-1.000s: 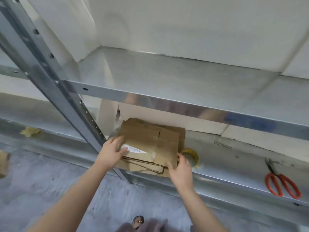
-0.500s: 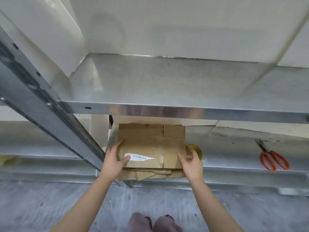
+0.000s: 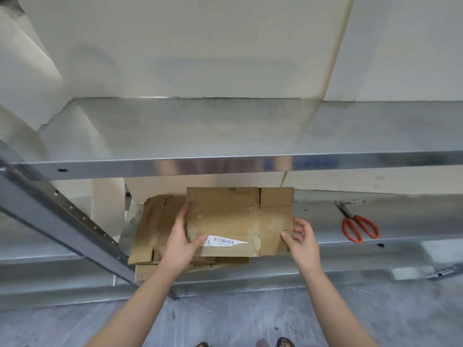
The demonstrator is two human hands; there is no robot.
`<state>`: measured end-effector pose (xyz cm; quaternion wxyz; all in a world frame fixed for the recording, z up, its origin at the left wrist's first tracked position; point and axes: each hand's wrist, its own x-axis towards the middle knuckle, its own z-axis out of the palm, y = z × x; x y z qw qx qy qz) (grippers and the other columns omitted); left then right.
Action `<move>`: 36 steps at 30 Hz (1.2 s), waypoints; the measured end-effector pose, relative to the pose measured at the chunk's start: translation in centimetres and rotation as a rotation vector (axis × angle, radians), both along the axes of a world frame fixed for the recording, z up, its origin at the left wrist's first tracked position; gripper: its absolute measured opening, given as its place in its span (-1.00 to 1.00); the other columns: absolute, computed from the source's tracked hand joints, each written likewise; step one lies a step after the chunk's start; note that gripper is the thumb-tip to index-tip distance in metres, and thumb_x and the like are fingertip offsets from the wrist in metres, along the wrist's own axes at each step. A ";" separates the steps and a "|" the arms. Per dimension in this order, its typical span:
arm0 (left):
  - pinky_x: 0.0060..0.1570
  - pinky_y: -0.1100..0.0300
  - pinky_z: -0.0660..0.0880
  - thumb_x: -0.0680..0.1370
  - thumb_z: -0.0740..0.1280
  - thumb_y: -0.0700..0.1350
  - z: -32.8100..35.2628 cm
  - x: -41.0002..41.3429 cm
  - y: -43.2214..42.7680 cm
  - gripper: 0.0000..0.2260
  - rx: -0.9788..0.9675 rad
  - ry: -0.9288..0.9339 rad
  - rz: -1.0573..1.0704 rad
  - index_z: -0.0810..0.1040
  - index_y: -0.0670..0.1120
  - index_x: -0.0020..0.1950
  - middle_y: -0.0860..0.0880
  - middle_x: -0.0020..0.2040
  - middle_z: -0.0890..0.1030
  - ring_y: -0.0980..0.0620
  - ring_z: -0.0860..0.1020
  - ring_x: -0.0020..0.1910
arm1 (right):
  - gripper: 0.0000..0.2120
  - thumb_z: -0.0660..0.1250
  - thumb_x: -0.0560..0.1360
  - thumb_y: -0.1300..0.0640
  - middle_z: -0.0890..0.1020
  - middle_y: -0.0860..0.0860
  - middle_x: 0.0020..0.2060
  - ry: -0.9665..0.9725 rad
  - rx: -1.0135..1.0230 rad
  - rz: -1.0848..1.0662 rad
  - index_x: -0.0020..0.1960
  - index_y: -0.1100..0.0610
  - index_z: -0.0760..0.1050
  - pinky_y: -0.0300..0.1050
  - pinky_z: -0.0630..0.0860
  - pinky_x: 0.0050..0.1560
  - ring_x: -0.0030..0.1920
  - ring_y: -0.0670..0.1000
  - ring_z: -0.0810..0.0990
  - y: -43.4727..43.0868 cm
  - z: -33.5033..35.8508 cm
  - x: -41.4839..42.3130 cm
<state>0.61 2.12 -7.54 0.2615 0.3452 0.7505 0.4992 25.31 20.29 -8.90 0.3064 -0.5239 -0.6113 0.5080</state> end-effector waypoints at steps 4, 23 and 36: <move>0.47 0.06 0.19 0.44 0.50 -0.15 -0.2 4.8 4.2 -0.17 0.011 0.003 -0.008 0.08 0.25 0.51 0.27 0.46 0.22 0.24 0.21 0.46 | -0.56 0.47 0.46 0.25 0.60 -0.05 0.00 -0.008 0.014 -0.012 0.24 0.03 0.38 0.05 0.54 0.15 0.01 0.01 0.61 3.7 0.1 5.0; 0.09 0.47 0.39 0.44 0.50 -0.07 -0.2 21.4 16.5 -0.29 -0.033 -0.259 -0.062 0.12 0.24 0.40 0.28 0.29 0.34 0.20 0.39 0.30 | -0.17 0.47 0.34 0.37 0.38 0.02 0.42 -0.069 -0.114 0.423 0.51 0.01 0.22 -0.15 0.31 0.34 0.41 -0.04 0.34 16.0 0.6 17.1; 0.28 0.17 0.38 0.42 0.26 0.36 0.0 21.9 15.8 -0.46 -0.121 0.215 -0.123 0.12 0.44 0.34 0.35 0.40 0.27 0.29 0.31 0.36 | -0.25 0.48 0.46 0.06 0.30 -0.42 0.30 0.074 0.021 0.287 0.33 -0.51 0.10 -0.52 0.43 0.06 0.22 -0.45 0.38 13.8 0.0 18.0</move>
